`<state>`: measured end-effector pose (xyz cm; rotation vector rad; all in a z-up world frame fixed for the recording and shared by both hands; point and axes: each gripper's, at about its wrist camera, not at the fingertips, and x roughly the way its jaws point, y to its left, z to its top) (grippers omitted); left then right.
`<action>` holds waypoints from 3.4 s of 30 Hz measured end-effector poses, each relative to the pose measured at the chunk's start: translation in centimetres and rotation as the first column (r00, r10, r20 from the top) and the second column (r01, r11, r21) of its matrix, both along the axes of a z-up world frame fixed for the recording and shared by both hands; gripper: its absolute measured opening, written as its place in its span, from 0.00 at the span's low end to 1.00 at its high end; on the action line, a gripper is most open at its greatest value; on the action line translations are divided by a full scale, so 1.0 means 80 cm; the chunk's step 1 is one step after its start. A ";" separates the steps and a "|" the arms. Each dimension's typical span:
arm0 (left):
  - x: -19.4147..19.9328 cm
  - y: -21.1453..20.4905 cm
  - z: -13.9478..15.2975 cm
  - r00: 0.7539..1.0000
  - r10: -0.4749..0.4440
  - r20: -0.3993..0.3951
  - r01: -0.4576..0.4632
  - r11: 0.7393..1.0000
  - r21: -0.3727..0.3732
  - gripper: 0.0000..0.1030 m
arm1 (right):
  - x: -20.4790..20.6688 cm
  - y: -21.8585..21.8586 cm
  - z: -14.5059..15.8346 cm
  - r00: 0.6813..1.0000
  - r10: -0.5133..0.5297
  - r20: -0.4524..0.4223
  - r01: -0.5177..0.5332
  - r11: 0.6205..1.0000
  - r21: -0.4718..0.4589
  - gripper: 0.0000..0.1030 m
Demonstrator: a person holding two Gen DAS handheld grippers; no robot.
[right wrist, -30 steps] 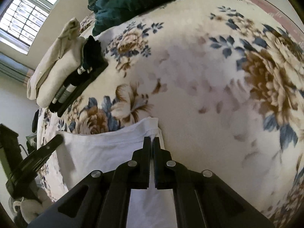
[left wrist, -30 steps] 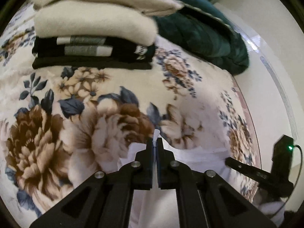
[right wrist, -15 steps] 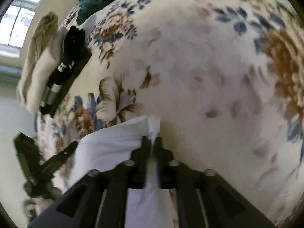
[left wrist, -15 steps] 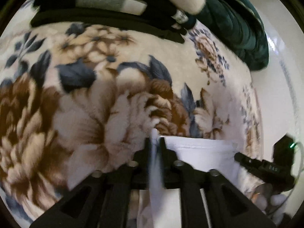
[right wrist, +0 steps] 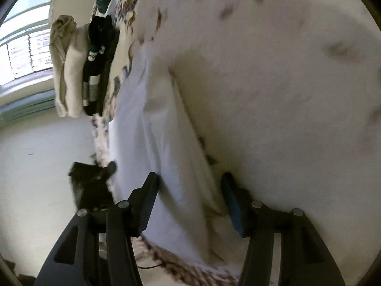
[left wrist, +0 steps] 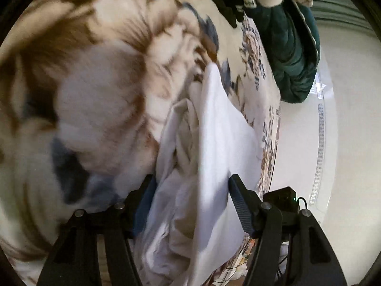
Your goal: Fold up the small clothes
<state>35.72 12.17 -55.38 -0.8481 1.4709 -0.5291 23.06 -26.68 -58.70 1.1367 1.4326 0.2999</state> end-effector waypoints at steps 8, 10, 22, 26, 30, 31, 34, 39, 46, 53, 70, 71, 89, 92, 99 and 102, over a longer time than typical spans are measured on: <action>-0.003 -0.016 0.041 0.990 -0.054 0.129 0.045 0.996 0.071 0.22 | 0.013 0.026 0.013 0.999 0.022 0.041 -0.022 1.000 0.012 0.16; -0.004 -0.019 0.049 0.988 -0.051 0.146 0.040 0.996 0.075 0.21 | 0.015 0.031 0.028 0.998 0.030 0.055 -0.029 1.000 -0.012 0.15; 0.036 0.016 0.196 0.964 0.000 0.265 -0.020 0.997 0.074 0.21 | 0.066 0.064 0.189 0.984 0.066 0.167 -0.051 0.994 -0.093 0.14; 0.094 0.041 0.270 0.941 0.020 0.338 -0.059 0.993 0.104 0.21 | 0.121 0.090 0.252 0.971 0.077 0.228 -0.057 0.994 -0.091 0.14; 0.173 0.067 0.320 0.917 0.041 0.397 -0.105 0.984 0.141 0.21 | 0.207 0.122 0.299 0.953 0.084 0.292 -0.063 0.995 -0.081 0.14; 0.194 0.074 0.327 0.914 0.046 0.404 -0.116 0.982 0.150 0.21 | 0.239 0.133 0.311 0.946 0.083 0.314 -0.062 0.995 -0.076 0.14; 0.276 0.100 0.341 0.904 0.074 0.421 -0.162 0.971 0.178 0.21 | 0.324 0.165 0.328 0.934 0.096 0.345 -0.073 0.994 -0.080 0.14; 0.376 0.126 0.324 0.900 0.088 0.428 -0.199 0.955 0.221 0.21 | 0.456 0.213 0.328 0.923 0.130 0.361 -0.100 0.990 -0.102 0.14; 0.435 0.142 0.258 0.928 0.066 0.367 -0.193 0.927 0.320 0.24 | 0.562 0.249 0.284 0.929 0.218 0.299 -0.161 0.966 -0.203 0.14; 0.410 0.158 0.271 0.913 0.142 0.383 -0.287 0.890 0.354 0.39 | 0.574 0.247 0.286 0.927 0.276 0.256 -0.193 0.932 -0.306 0.45; 0.282 0.068 0.358 0.890 -0.113 0.443 -0.299 0.590 0.750 0.87 | 0.420 0.254 0.418 0.904 0.382 0.195 -0.007 0.466 -0.885 1.00; 0.273 0.067 0.368 0.888 -0.114 0.446 -0.299 0.593 0.747 0.87 | 0.409 0.252 0.432 0.904 0.377 0.202 0.009 0.455 -0.890 1.00; 0.056 0.027 0.588 0.800 -0.150 0.581 -0.381 0.621 0.685 0.87 | 0.150 0.232 0.709 0.843 0.395 0.365 0.199 0.401 -0.894 1.00; 0.022 0.026 0.614 0.785 -0.153 0.601 -0.393 0.627 0.673 0.87 | 0.106 0.234 0.751 0.818 0.417 0.396 0.226 0.401 -0.888 1.00; -0.041 0.024 0.664 0.750 -0.146 0.645 -0.436 0.623 0.649 0.87 | 0.012 0.242 0.833 0.762 0.459 0.458 0.286 0.396 -0.873 1.00; -0.062 0.025 0.677 0.742 -0.142 0.655 -0.445 0.627 0.640 0.87 | -0.022 0.242 0.862 0.744 0.464 0.481 0.310 0.397 -0.864 1.00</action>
